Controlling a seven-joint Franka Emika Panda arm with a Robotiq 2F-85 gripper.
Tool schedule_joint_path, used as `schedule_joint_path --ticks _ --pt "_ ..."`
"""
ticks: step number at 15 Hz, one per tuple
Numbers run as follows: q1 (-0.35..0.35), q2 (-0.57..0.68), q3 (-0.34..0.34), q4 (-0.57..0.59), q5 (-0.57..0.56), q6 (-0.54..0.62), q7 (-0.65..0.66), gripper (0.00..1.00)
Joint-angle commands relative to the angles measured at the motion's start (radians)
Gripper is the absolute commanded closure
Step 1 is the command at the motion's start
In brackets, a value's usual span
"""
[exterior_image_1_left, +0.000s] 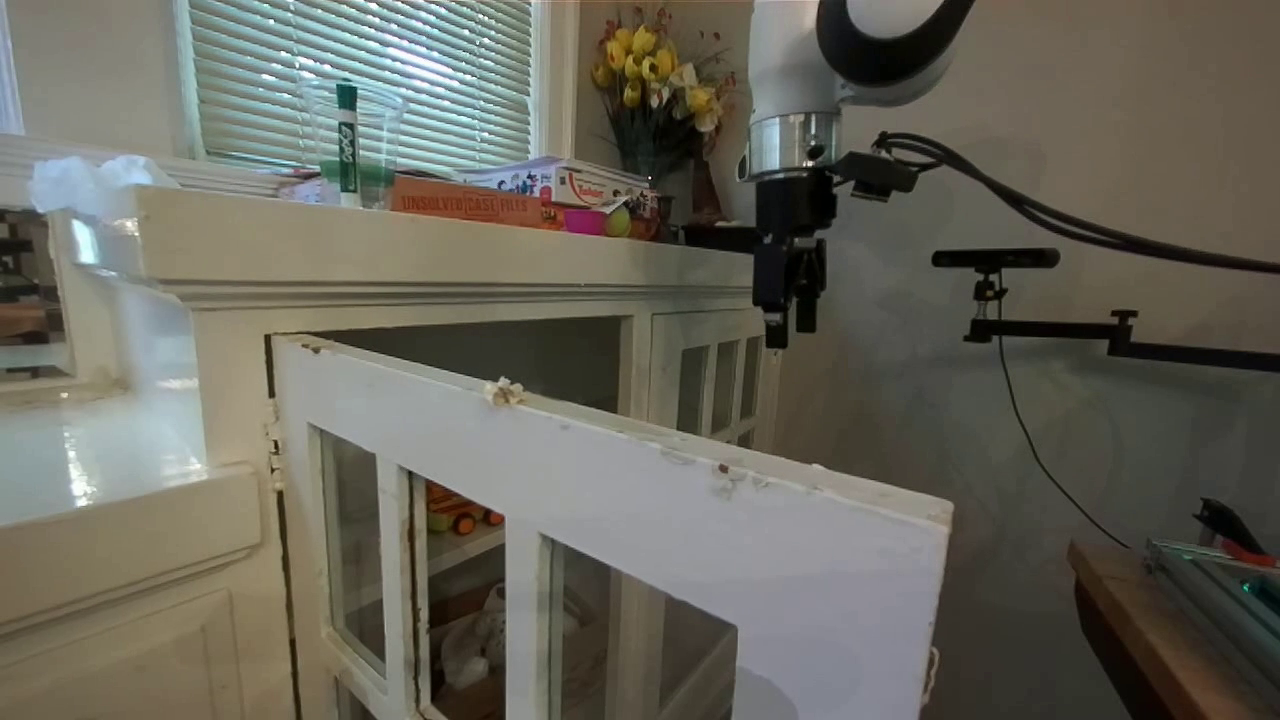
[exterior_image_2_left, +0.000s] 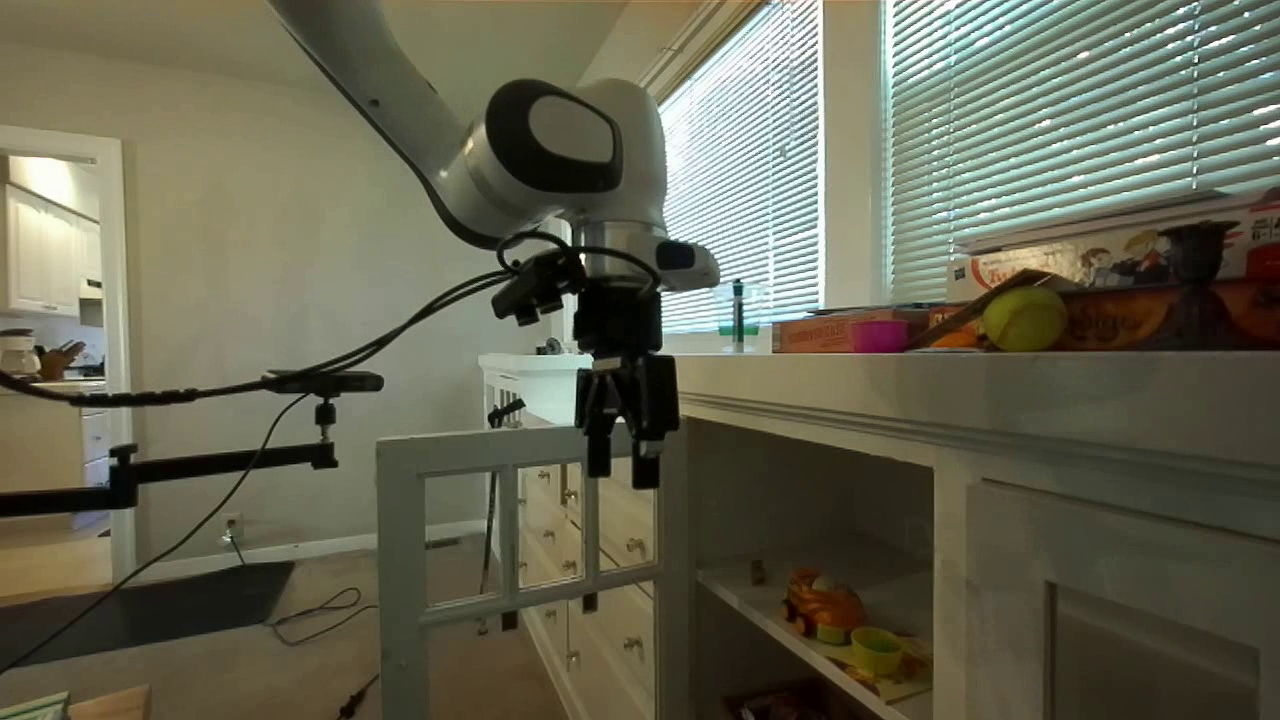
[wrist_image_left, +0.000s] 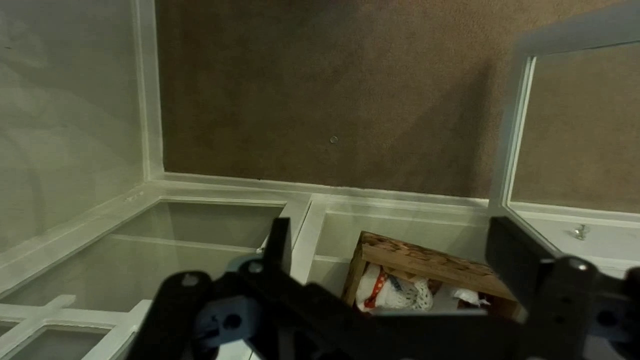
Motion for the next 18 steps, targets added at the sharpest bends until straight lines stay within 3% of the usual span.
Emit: schedule_joint_path --ticks 1,7,14,16,18 --pt "0.001 0.086 -0.011 0.023 -0.046 0.057 -0.003 0.00" --pt "0.024 0.263 -0.017 0.120 -0.171 0.033 0.065 0.00" --pt "0.075 0.452 -0.048 0.297 -0.207 -0.026 0.078 0.00" --pt "0.098 0.471 -0.050 0.325 -0.226 -0.058 0.075 0.00" --pt "0.080 0.442 -0.048 0.277 -0.182 -0.012 0.044 0.00"
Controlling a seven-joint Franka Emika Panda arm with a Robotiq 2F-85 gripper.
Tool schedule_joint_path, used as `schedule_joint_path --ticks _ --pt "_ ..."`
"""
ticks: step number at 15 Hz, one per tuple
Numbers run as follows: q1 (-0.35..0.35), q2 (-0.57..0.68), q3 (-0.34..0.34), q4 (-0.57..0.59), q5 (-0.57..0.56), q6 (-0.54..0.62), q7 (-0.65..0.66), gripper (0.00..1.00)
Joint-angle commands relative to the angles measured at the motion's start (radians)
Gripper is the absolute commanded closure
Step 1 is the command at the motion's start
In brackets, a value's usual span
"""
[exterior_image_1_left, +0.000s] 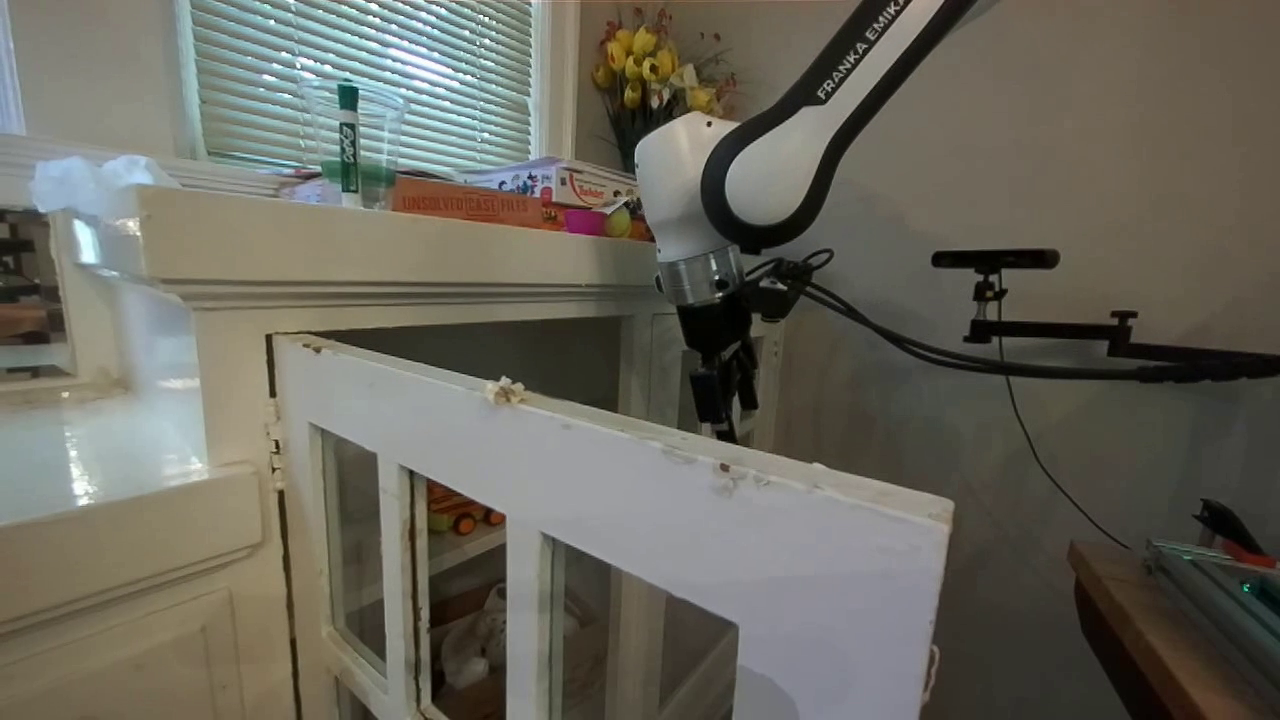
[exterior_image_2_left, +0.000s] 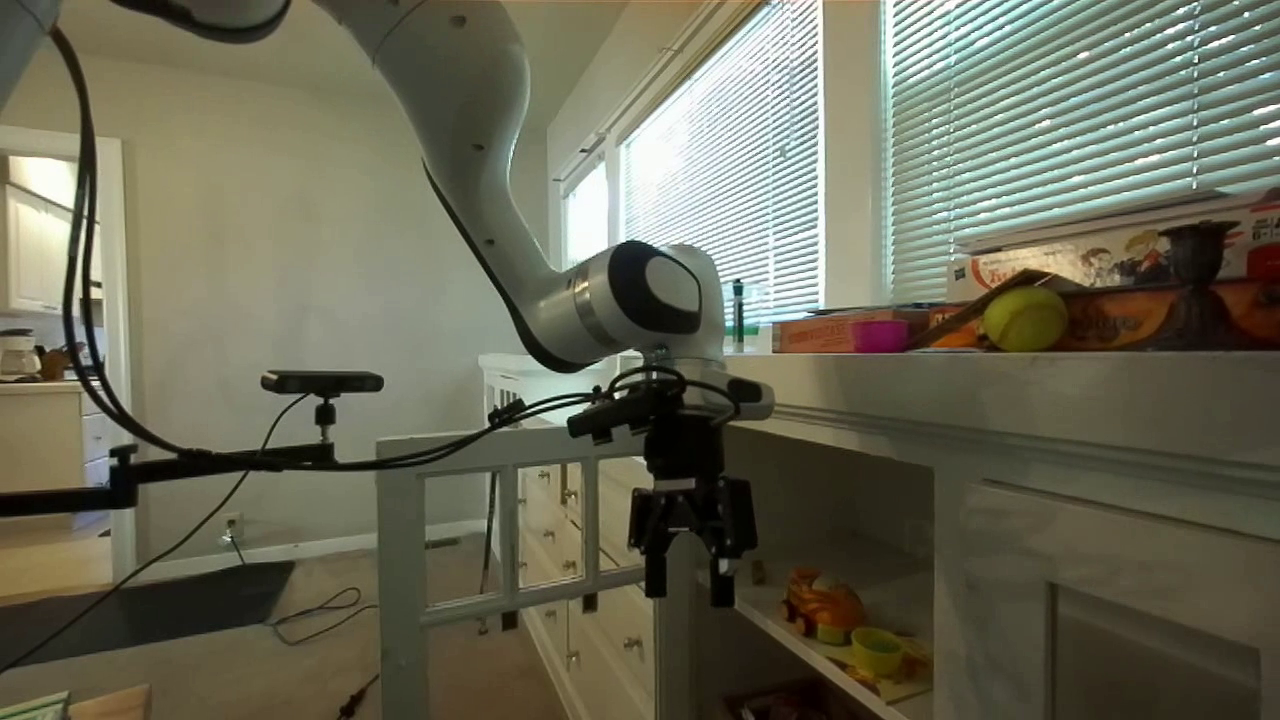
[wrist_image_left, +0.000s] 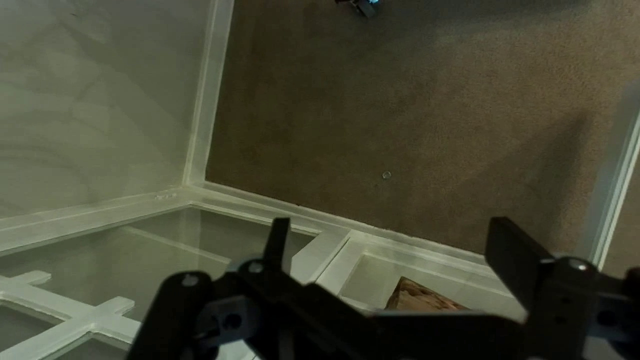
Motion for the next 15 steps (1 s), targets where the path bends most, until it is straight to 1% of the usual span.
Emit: schedule_joint_path --ticks 1,6,8,11,15 --pt "0.011 0.001 -0.010 0.000 0.005 0.000 -0.003 0.00" --pt "0.008 0.000 -0.016 0.000 0.004 0.000 -0.003 0.00" --pt "0.022 0.014 -0.013 -0.001 -0.005 -0.006 0.021 0.00" --pt "0.042 0.027 -0.002 -0.019 -0.009 0.014 0.028 0.00" --pt "0.069 0.078 0.005 -0.010 -0.010 0.049 0.030 0.00"
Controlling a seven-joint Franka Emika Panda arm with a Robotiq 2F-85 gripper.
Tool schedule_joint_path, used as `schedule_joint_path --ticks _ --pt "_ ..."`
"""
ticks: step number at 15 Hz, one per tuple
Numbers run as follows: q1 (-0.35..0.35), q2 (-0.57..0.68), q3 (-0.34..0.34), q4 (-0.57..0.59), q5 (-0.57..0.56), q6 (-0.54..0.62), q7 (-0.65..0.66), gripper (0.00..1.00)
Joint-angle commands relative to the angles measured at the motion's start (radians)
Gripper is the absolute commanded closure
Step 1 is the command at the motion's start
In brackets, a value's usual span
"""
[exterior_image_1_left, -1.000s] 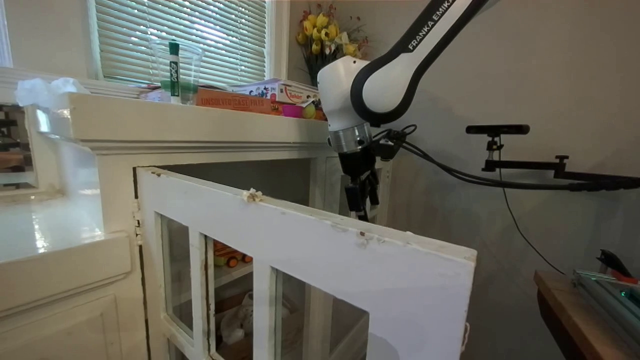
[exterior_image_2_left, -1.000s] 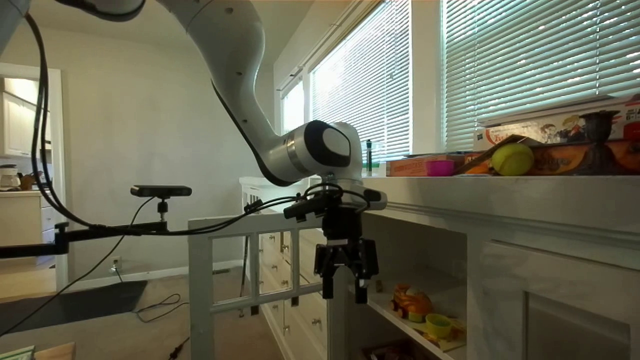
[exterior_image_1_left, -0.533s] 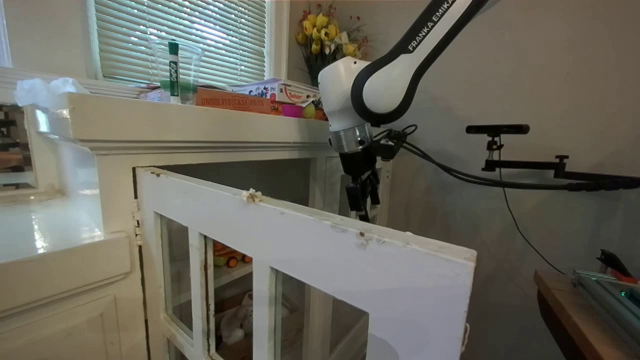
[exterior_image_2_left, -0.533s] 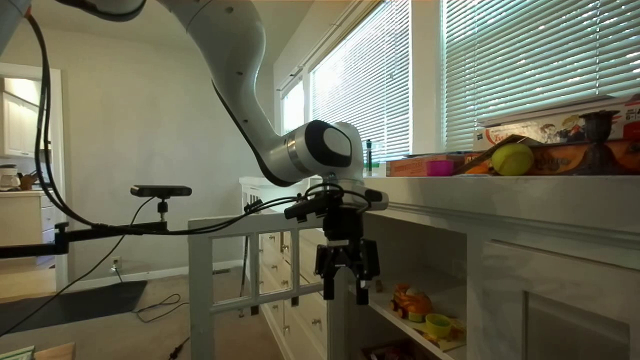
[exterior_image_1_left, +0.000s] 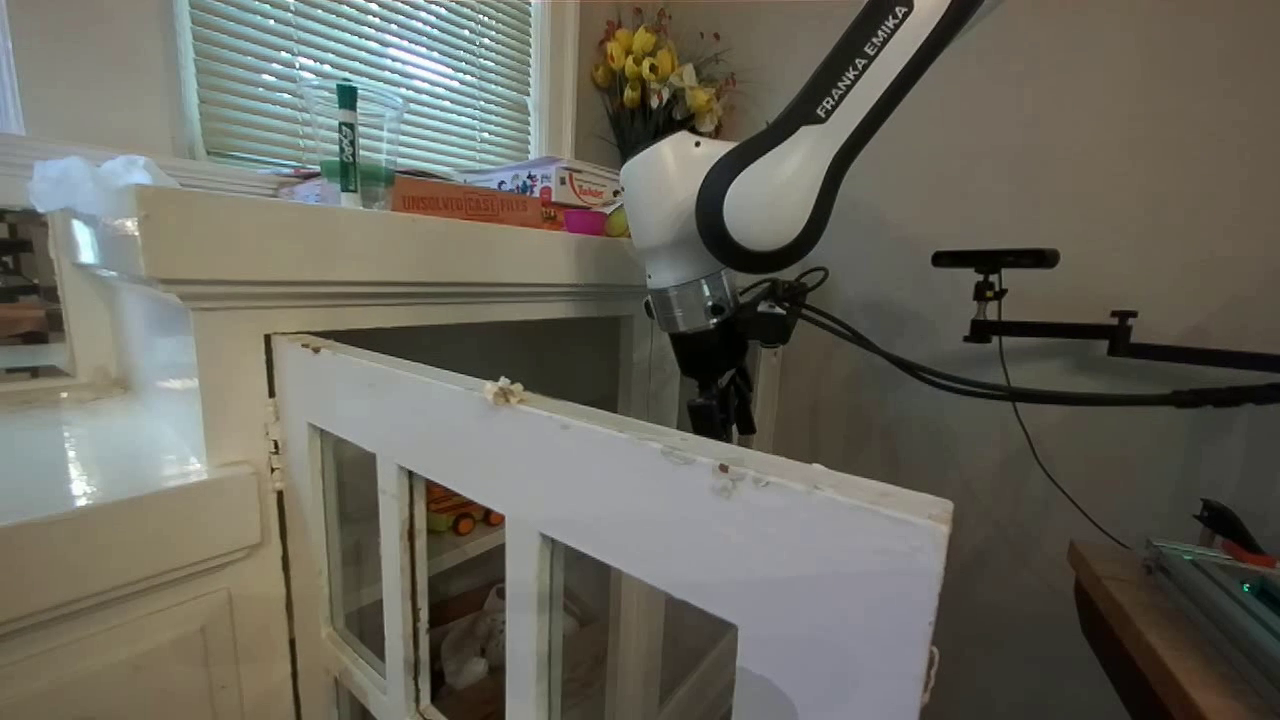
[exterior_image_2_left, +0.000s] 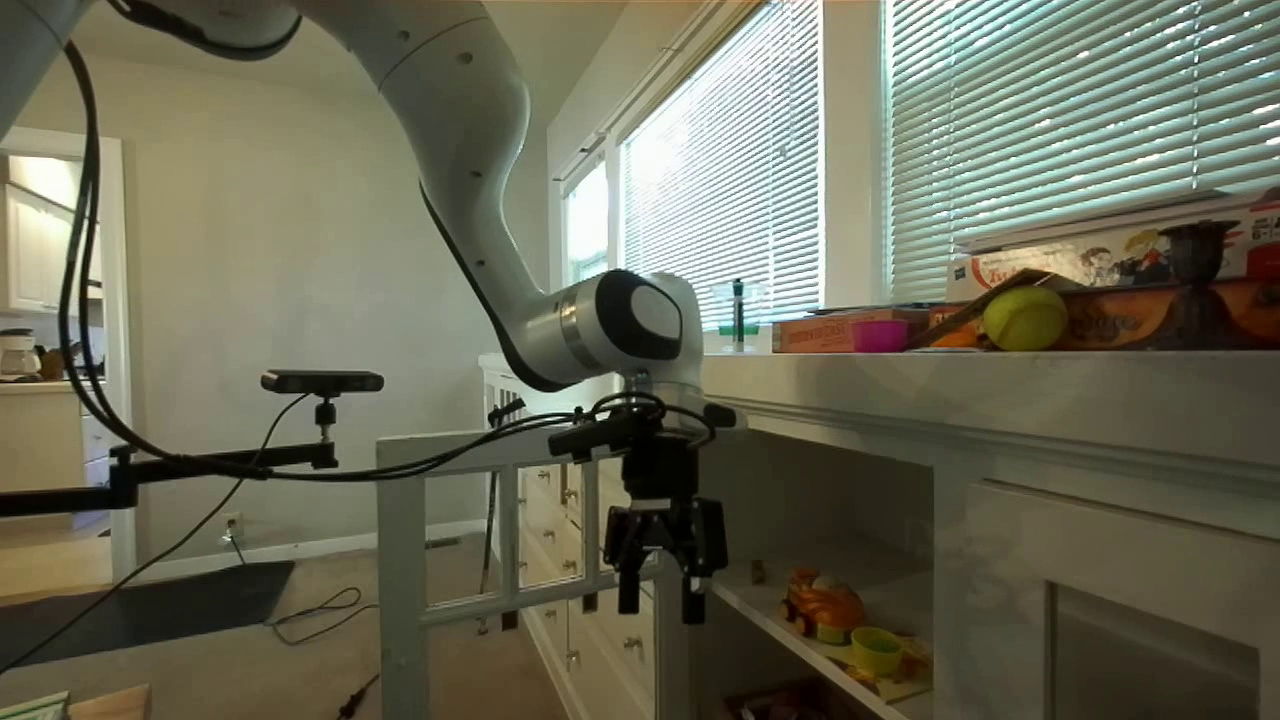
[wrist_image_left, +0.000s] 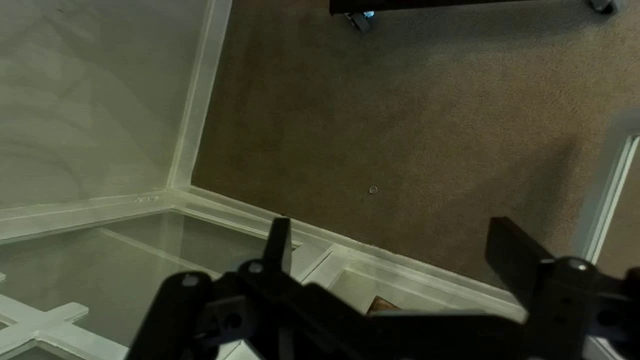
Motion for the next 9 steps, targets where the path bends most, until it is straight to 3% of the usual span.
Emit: schedule_joint_path --ticks 1,9 --pt "0.024 0.056 0.001 0.006 -0.008 0.056 0.022 0.00" --pt "0.043 0.198 -0.006 0.047 0.019 0.137 0.033 0.00"
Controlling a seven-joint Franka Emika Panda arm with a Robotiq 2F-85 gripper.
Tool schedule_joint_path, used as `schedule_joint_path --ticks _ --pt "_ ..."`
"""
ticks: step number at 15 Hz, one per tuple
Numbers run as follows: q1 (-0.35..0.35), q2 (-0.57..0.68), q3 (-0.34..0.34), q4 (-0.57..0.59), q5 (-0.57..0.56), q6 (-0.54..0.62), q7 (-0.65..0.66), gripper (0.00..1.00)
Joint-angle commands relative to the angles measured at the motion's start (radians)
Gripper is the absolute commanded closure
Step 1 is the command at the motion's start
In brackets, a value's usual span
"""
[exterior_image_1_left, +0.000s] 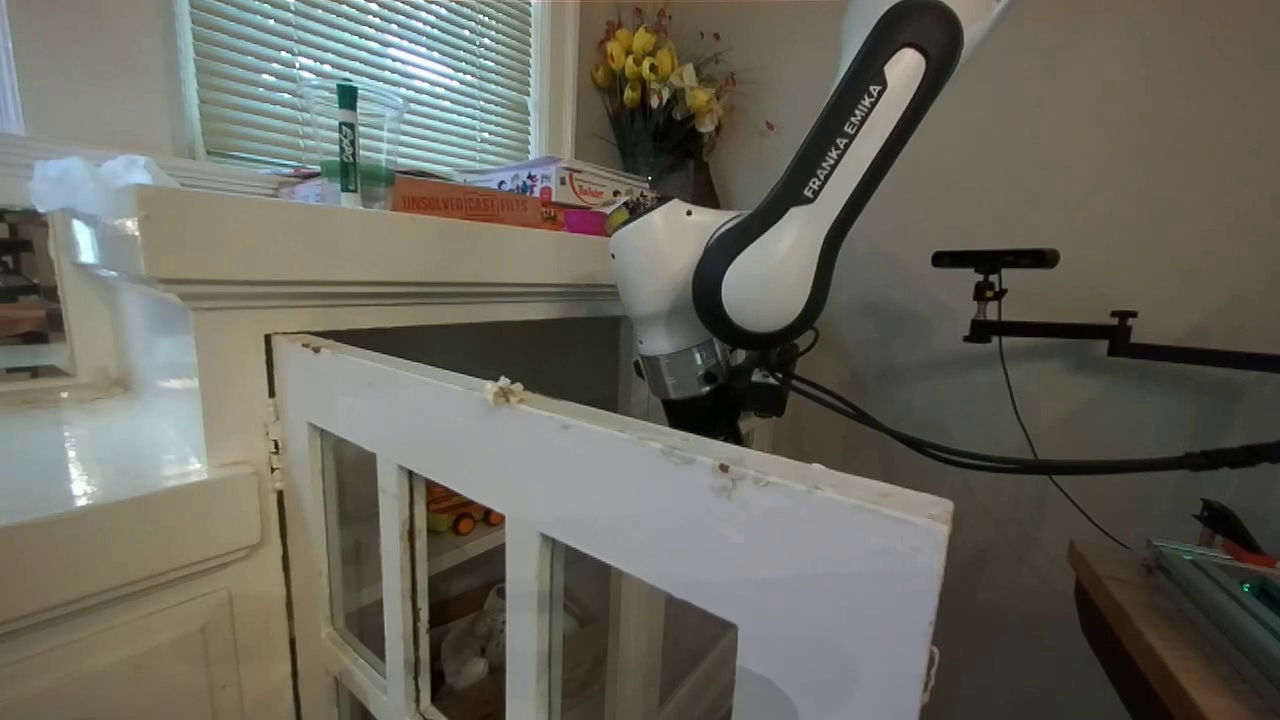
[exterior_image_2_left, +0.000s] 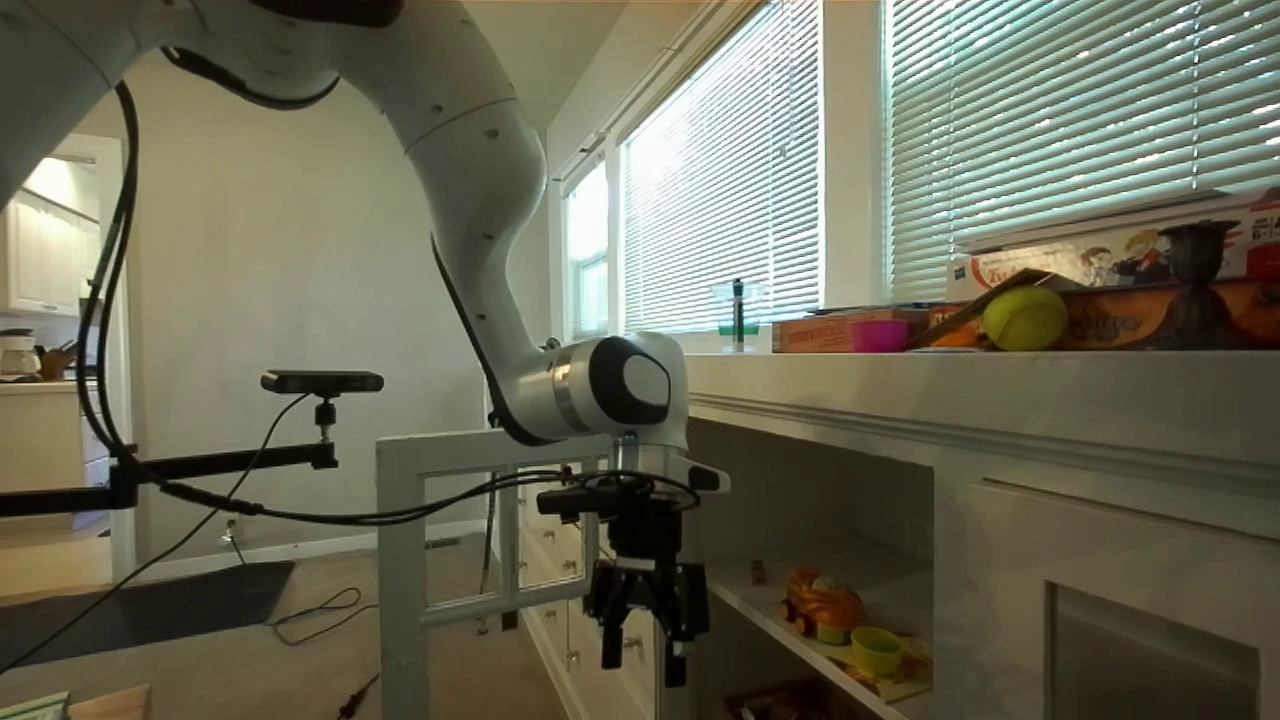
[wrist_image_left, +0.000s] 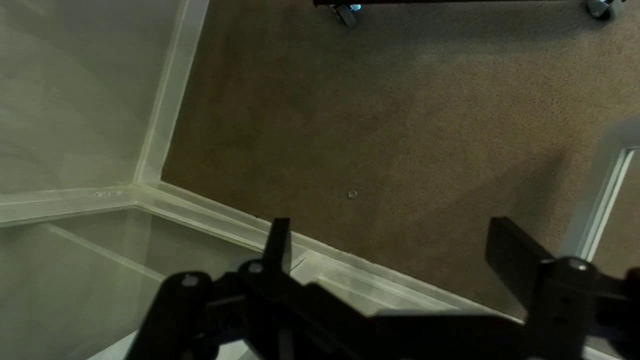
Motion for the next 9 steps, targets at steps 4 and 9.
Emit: schedule_joint_path --ticks 4,9 --pt "0.021 0.157 -0.013 0.107 0.033 0.013 0.021 0.00" --pt "0.014 0.267 -0.007 0.217 0.064 -0.036 -0.011 0.00"
